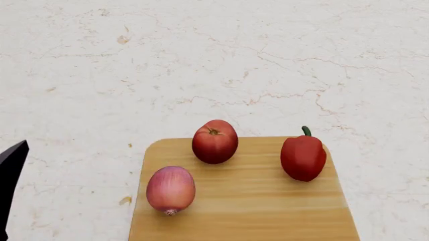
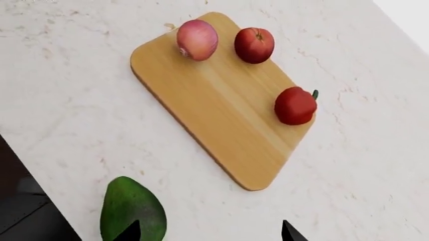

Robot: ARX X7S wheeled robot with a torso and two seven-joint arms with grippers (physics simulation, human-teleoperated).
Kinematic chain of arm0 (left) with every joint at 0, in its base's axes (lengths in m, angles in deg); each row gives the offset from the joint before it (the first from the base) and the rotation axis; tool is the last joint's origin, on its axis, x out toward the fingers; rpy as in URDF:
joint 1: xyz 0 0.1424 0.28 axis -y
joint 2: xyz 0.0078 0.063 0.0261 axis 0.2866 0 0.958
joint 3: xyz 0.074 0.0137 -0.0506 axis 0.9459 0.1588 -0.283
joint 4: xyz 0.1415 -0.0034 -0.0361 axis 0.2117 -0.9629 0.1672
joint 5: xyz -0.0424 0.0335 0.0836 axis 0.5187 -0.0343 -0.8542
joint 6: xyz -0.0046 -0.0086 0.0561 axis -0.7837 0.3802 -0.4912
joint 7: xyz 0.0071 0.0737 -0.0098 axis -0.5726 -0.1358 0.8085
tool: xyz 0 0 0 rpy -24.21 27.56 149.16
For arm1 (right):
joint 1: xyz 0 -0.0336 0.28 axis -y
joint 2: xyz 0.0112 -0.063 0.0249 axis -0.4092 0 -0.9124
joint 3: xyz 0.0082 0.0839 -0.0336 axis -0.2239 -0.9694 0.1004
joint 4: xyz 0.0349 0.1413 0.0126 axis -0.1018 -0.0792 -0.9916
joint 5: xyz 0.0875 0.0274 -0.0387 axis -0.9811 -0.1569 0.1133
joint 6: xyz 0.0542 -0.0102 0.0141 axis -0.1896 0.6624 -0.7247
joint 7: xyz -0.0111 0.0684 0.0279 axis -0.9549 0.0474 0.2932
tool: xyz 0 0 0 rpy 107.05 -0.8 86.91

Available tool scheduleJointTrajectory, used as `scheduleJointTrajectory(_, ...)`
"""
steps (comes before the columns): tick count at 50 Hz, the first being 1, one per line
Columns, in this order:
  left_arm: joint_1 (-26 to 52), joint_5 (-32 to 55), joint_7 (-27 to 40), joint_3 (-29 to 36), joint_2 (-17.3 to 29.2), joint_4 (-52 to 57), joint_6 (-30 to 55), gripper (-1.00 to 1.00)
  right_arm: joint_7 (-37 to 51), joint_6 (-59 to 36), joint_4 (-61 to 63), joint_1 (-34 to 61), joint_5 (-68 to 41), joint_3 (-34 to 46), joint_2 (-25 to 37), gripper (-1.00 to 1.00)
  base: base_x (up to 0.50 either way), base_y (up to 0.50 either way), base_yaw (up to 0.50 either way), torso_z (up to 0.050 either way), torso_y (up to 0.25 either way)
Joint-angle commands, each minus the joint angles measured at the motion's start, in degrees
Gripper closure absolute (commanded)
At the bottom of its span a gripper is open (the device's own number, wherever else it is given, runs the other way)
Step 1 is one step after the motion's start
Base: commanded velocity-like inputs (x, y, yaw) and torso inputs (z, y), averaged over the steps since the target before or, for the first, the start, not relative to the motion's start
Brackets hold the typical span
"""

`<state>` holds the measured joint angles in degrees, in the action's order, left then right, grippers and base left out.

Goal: Place the avocado, onion, tomato and bell pepper on the cutting board.

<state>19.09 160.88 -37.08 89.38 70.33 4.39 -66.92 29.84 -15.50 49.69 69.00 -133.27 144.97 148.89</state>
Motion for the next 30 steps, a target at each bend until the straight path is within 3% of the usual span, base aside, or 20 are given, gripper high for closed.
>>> scheduleJointTrajectory(1,-0.6,-1.3,-1.7,-1.5,-0.4,-0.2,-0.2,-1.00,-6.7,0.5,0.3,0.2,0.0,-3.7,-3.2,-1.00,0.00,0.00,0.00,0.000,0.000)
scheduleJointTrajectory(15,-1.1,-1.5,-2.1,-1.8,0.7,0.1,-0.5,-1.00,-11.3,6.6,4.0,0.2,0.0,-6.6,-7.7,-1.00,0.00,0.00,0.00,0.000,0.000)
scheduleJointTrajectory(30,-1.3,-1.9,-1.8,-2.0,-0.3,-0.6,-0.3,-1.00,-12.7,6.6,7.7,0.1,0.0,-2.4,-2.2,-1.00,0.00,0.00,0.00,0.000,0.000)
